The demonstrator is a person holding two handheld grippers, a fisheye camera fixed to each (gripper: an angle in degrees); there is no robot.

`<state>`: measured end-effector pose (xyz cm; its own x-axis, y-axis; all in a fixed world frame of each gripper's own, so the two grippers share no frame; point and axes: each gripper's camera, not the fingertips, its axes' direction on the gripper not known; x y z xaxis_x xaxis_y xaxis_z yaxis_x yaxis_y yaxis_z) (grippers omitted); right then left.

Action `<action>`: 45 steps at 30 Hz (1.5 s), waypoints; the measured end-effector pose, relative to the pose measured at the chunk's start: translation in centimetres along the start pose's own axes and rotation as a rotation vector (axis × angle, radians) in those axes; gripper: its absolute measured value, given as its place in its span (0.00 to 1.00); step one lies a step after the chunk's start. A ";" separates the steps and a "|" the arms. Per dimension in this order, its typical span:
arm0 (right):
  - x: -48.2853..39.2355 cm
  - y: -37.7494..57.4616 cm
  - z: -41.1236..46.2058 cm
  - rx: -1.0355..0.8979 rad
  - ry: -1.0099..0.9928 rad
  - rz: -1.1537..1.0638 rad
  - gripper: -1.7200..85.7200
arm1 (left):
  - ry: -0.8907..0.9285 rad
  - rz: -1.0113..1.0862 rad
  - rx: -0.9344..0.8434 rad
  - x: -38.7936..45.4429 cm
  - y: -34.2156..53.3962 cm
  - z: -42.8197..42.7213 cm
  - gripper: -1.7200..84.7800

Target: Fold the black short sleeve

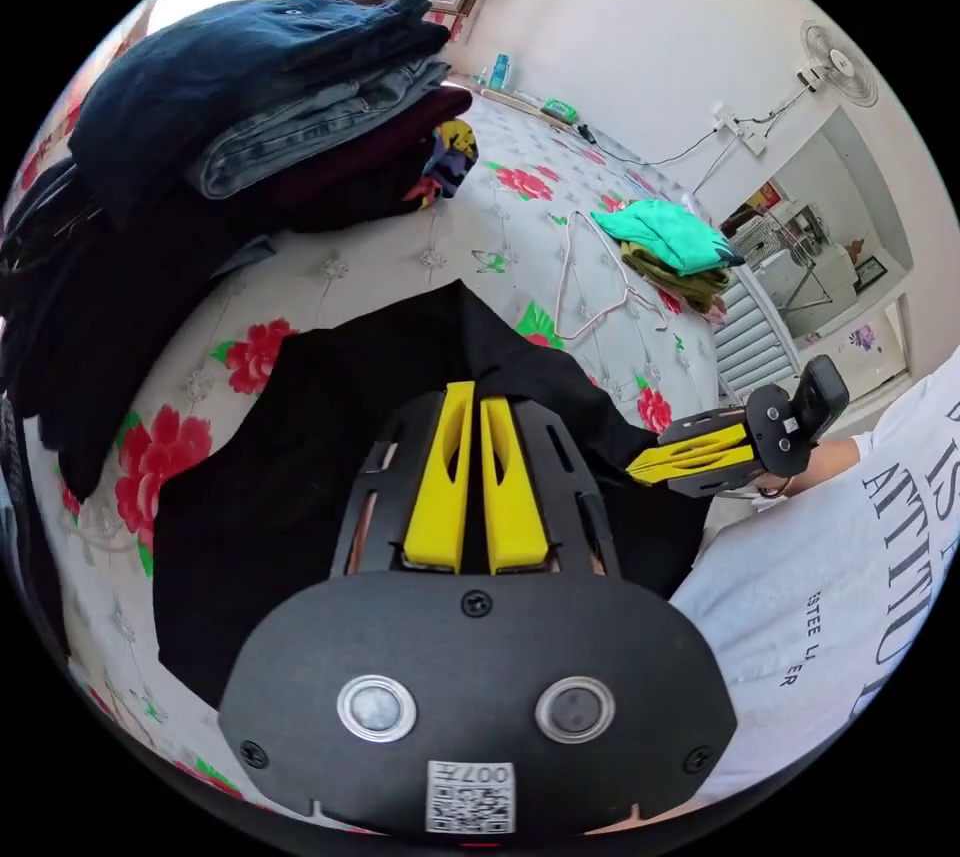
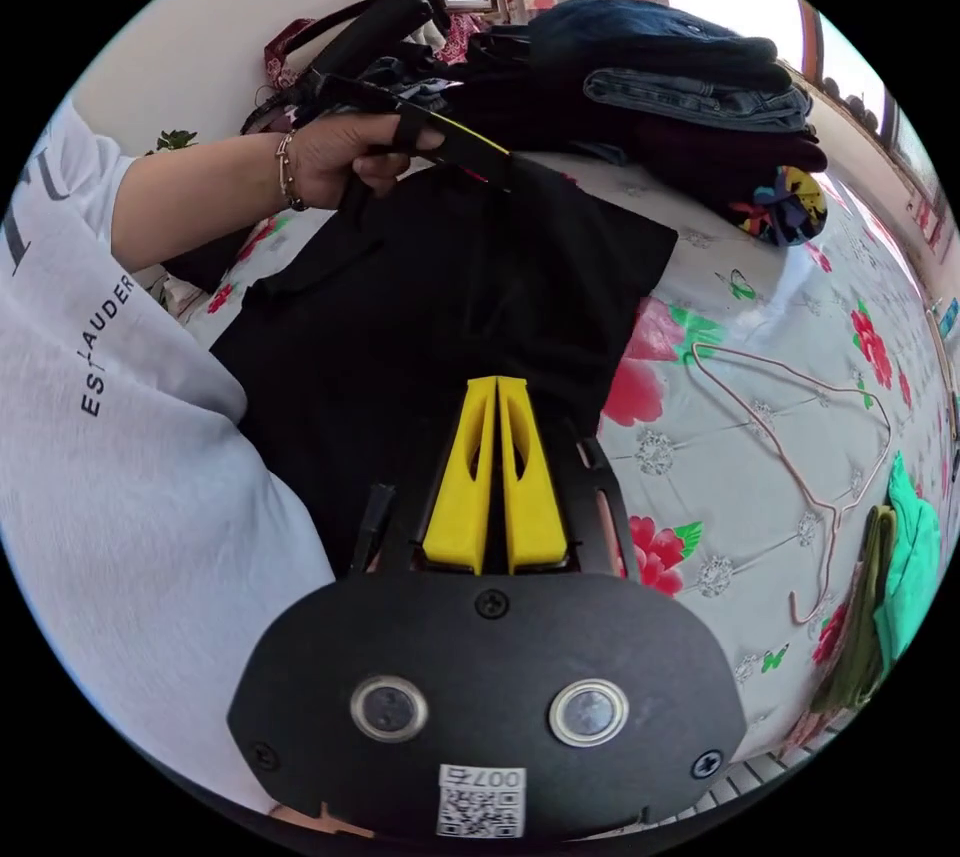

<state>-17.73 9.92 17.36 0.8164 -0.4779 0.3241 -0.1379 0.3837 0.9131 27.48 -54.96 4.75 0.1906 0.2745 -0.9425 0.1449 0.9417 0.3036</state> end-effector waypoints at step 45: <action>18.9 4.4 -6.5 -0.010 -0.542 0.607 0.02 | 0.109 -0.631 0.115 -6.6 43.9 -25.6 0.01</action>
<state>0.78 7.70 25.87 0.2157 -0.5000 0.8387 -0.4622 0.7044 0.5388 7.75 -10.51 20.71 -0.0640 -0.3010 -0.9515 0.3007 0.9033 -0.3059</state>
